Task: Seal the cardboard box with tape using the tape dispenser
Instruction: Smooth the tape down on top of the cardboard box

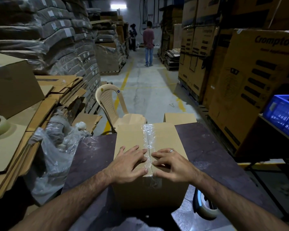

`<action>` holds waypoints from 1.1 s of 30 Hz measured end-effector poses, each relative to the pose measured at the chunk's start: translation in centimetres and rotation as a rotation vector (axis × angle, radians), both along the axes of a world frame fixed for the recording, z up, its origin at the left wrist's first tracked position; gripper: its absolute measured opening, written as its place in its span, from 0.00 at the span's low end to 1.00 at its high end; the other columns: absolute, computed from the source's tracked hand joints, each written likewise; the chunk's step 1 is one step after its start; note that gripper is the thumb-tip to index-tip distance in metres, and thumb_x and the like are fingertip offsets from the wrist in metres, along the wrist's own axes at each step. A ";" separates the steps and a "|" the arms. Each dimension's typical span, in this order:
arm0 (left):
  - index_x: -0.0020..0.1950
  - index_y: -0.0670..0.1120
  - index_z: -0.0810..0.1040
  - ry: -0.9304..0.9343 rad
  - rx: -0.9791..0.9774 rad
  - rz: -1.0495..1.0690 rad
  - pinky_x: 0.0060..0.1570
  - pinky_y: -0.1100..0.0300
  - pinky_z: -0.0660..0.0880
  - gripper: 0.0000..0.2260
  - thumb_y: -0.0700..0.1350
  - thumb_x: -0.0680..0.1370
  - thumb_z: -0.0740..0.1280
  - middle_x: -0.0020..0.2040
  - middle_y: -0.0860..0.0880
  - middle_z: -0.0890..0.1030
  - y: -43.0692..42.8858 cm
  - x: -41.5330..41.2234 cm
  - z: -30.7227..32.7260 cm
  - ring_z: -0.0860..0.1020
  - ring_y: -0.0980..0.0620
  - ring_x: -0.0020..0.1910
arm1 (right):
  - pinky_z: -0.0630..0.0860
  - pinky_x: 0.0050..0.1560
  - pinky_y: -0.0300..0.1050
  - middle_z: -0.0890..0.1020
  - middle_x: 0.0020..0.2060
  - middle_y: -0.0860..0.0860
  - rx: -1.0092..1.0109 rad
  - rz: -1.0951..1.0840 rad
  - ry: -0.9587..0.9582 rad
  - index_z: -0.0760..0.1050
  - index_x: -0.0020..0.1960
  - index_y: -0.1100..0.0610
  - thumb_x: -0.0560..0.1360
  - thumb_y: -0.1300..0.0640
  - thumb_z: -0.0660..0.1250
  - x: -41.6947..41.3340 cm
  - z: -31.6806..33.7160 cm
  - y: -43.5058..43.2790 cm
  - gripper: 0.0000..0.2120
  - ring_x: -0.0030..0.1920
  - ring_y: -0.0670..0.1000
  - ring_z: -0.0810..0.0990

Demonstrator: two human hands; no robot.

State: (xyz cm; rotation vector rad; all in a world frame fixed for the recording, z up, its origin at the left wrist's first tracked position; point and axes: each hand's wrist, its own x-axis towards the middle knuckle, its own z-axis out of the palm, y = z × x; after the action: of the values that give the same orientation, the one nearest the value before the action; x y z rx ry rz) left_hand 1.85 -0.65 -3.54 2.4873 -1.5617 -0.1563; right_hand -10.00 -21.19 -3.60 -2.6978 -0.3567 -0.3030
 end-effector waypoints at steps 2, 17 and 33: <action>0.65 0.52 0.69 -0.008 0.024 -0.009 0.73 0.39 0.43 0.24 0.65 0.76 0.56 0.78 0.56 0.57 0.1 0.0 0.1 0.50 0.54 0.78 | 0.65 0.67 0.44 0.78 0.63 0.52 -0.047 0.007 0.005 0.81 0.55 0.54 0.70 0.36 0.67 0.0 -0.4 -0.2 0.25 0.66 0.48 0.73; 0.71 0.52 0.61 -0.124 0.185 0.042 0.73 0.34 0.47 0.33 0.66 0.72 0.64 0.79 0.52 0.49 -0.2 -1.6 0.2 0.45 0.49 0.78 | 0.78 0.53 0.43 0.82 0.58 0.46 -0.291 -0.207 -0.236 0.80 0.58 0.50 0.58 0.32 0.74 -1.5 -3.4 2.2 0.34 0.53 0.49 0.82; 0.77 0.49 0.49 -0.215 0.284 0.027 0.72 0.33 0.48 0.44 0.57 0.71 0.72 0.79 0.51 0.42 0.0 -2.2 0.3 0.41 0.49 0.78 | 0.77 0.55 0.46 0.79 0.62 0.49 -0.342 -0.256 -0.292 0.76 0.61 0.52 0.50 0.40 0.80 -1.8 -4.3 2.5 0.41 0.53 0.51 0.81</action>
State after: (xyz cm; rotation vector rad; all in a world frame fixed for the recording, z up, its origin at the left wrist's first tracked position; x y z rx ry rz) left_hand -0.35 -0.63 -3.29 2.8244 -1.6916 -0.1163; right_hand -11.84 -18.67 -7.94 -3.0431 -0.1521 -0.7799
